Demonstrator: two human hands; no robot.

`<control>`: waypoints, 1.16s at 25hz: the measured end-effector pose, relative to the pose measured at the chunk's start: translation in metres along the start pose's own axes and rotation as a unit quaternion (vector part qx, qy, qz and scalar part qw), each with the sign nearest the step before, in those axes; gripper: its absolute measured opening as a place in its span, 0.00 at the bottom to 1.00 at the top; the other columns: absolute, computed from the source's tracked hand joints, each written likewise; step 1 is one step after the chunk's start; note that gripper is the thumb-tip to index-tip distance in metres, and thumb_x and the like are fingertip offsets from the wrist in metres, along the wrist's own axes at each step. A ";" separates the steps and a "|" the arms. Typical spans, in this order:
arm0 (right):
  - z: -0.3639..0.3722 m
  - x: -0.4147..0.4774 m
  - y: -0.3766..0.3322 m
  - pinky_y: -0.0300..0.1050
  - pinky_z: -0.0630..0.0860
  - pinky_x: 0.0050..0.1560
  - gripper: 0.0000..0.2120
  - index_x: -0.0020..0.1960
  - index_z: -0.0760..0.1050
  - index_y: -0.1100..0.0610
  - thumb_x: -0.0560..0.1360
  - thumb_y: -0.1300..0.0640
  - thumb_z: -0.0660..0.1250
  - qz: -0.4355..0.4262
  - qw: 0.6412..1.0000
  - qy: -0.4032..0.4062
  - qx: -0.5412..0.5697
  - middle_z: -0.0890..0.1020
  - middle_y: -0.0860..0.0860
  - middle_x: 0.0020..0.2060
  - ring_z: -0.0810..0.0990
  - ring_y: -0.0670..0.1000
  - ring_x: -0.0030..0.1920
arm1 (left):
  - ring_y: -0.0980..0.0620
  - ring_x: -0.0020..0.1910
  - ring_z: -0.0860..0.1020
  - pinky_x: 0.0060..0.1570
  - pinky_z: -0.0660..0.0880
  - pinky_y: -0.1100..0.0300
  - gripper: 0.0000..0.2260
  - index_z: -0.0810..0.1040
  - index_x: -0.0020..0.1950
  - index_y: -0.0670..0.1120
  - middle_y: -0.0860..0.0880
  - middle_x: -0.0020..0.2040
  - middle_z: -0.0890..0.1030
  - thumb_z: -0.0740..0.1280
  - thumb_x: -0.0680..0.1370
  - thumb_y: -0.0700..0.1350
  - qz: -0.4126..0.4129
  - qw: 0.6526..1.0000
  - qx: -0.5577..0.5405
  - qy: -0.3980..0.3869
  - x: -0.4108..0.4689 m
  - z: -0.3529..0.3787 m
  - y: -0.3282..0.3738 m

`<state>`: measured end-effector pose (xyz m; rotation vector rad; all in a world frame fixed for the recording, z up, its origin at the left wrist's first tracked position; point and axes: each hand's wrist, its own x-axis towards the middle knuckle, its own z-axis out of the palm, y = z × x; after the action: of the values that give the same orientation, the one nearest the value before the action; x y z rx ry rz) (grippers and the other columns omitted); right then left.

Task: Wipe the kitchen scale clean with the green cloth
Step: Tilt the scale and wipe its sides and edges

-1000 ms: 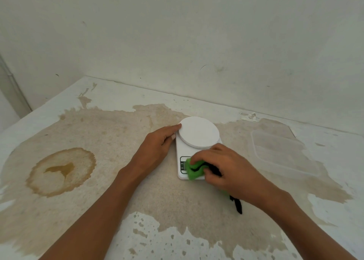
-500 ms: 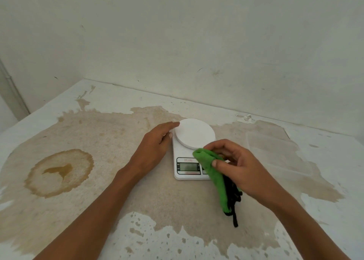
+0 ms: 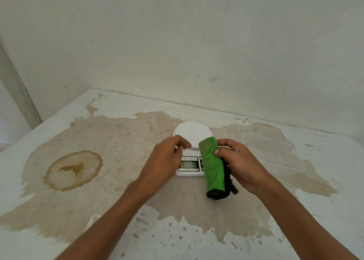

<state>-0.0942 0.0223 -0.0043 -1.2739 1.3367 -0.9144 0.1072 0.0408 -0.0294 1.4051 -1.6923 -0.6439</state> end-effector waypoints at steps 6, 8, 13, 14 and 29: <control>-0.001 0.002 0.001 0.46 0.79 0.40 0.09 0.56 0.75 0.52 0.77 0.60 0.63 -0.028 0.979 0.023 -0.199 0.83 0.54 0.46 0.83 0.53 0.41 | 0.51 0.70 0.69 0.70 0.67 0.52 0.16 0.76 0.68 0.51 0.50 0.71 0.73 0.63 0.81 0.44 0.137 0.959 0.199 -0.147 0.070 -0.009 -0.059; 0.003 0.006 0.003 0.45 0.79 0.39 0.09 0.57 0.74 0.51 0.77 0.58 0.62 -0.056 0.964 0.036 -0.259 0.81 0.51 0.46 0.82 0.52 0.42 | 0.49 0.68 0.72 0.66 0.69 0.55 0.16 0.77 0.67 0.50 0.49 0.68 0.76 0.65 0.80 0.41 0.166 0.956 0.210 -0.121 0.073 -0.011 -0.065; 0.008 0.013 -0.003 0.50 0.77 0.43 0.10 0.57 0.72 0.51 0.77 0.58 0.61 -0.134 0.893 0.050 -0.427 0.79 0.50 0.48 0.78 0.53 0.45 | 0.45 0.54 0.77 0.49 0.73 0.54 0.14 0.80 0.63 0.47 0.47 0.55 0.82 0.69 0.77 0.42 0.199 0.945 0.252 -0.052 0.065 -0.011 -0.055; 0.009 0.015 -0.004 0.50 0.76 0.44 0.10 0.57 0.72 0.52 0.76 0.58 0.61 -0.149 0.871 0.050 -0.465 0.79 0.50 0.49 0.76 0.52 0.47 | 0.44 0.52 0.78 0.48 0.74 0.53 0.13 0.81 0.62 0.46 0.46 0.54 0.82 0.69 0.77 0.43 0.203 0.943 0.260 -0.047 0.061 -0.011 -0.053; 0.034 -0.003 0.003 0.50 0.76 0.42 0.08 0.53 0.71 0.51 0.75 0.57 0.63 -0.230 0.835 0.009 -0.500 0.78 0.47 0.45 0.73 0.50 0.46 | 0.47 0.63 0.72 0.63 0.70 0.45 0.09 0.77 0.53 0.62 0.53 0.67 0.75 0.71 0.74 0.53 0.047 0.943 0.156 -0.289 0.109 -0.038 -0.043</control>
<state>-0.0614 0.0302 -0.0129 -2.4776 1.6157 -0.4892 0.1582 -0.0706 -0.0150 1.4200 -2.3980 -0.8144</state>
